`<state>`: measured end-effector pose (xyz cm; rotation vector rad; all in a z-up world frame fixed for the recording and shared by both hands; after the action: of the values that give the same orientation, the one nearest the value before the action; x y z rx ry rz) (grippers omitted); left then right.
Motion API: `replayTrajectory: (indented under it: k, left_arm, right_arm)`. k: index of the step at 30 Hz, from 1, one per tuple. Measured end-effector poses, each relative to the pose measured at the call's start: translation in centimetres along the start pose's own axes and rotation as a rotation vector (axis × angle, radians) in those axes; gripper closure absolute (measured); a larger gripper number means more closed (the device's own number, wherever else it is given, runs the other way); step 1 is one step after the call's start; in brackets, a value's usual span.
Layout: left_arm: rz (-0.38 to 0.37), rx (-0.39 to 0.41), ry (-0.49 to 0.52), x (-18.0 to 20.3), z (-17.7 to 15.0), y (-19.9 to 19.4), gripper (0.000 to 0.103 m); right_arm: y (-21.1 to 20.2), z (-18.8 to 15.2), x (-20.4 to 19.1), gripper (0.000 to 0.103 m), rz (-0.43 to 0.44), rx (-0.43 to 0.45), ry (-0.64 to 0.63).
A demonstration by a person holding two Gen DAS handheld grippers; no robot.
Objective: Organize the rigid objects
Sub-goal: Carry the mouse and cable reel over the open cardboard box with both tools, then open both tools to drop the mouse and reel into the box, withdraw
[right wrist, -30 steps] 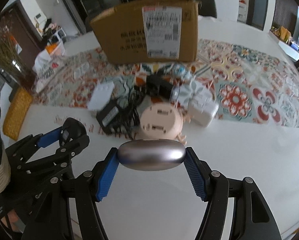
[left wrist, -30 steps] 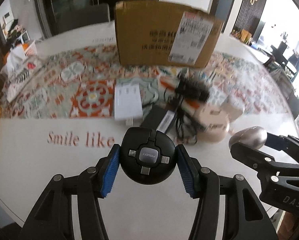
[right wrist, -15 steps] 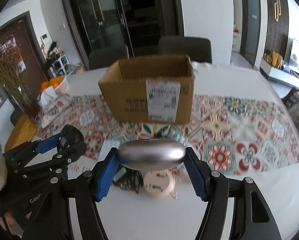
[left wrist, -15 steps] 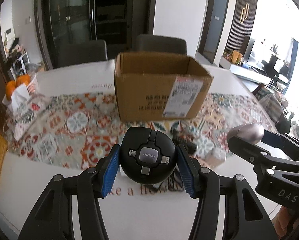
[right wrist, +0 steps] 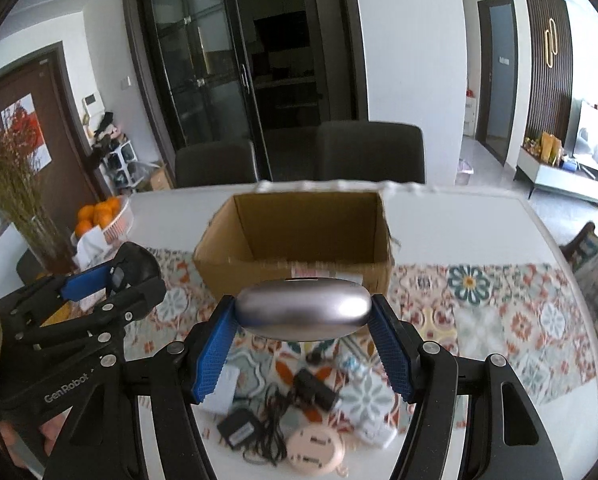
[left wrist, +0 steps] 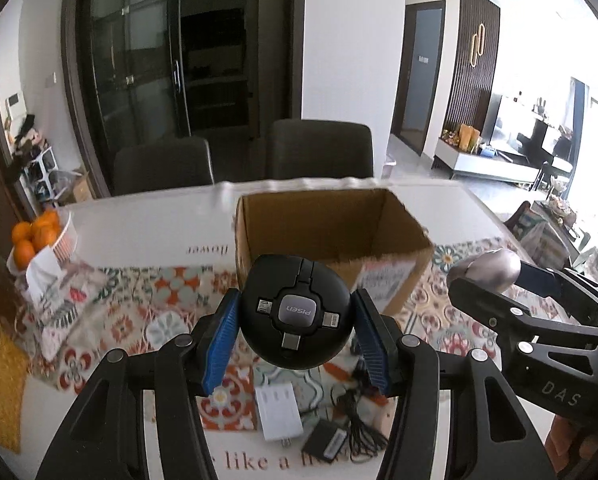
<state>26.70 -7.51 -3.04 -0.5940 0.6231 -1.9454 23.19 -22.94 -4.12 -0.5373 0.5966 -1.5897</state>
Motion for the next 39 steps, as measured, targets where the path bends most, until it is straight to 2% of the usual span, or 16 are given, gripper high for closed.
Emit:
replayTrajectory:
  k: [9, 14, 18, 30, 37, 38, 39]
  left_arm:
    - [-0.002, -0.021, 0.01, -1.1, 4.8, 3.0, 0.048]
    - [-0.001, -0.063, 0.012, -1.6, 6.7, 5.2, 0.048]
    - [0.009, -0.142, 0.006, -2.2, 7.7, 7.9, 0.048]
    - [-0.009, -0.327, -0.052, -3.9, 7.9, 14.4, 0.048]
    - [-0.004, -0.377, -0.087, -4.6, 7.3, 15.6, 0.047]
    - [-0.001, -0.372, -0.086, -4.5, 7.4, 15.6, 0.046]
    - [0.009, -0.366, -0.083, -4.6, 7.5, 15.4, 0.04]
  right_arm:
    - [3.4, 4.9, 0.3, 0.037, 0.002, -0.018, -0.014]
    - [5.9, 6.9, 0.6, 0.037, 0.001, -0.067, -0.016]
    - [8.8, 7.8, 1.0, 0.037, 0.02, -0.152, -0.004]
    - [15.5, 8.4, 1.2, 0.037, 0.027, -0.372, -0.019]
    - [17.7, 8.0, 1.2, 0.037, 0.04, -0.442, -0.012]
    - [17.9, 7.9, 1.2, 0.037, 0.044, -0.448, -0.01]
    - [18.1, 7.9, 1.2, 0.037, 0.049, -0.451, -0.011]
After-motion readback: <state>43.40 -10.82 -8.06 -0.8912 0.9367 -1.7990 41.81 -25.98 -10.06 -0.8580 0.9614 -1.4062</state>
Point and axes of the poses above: each gripper's, at about its wrist camera, not at the fingertips, and y roughly the way its jaws point, x to its right, z to its top, the point moved 1 cm from there along y, roughly the way its jaws point, and after that the axes turned 10 degrees about -z, right-handed, at the moved point
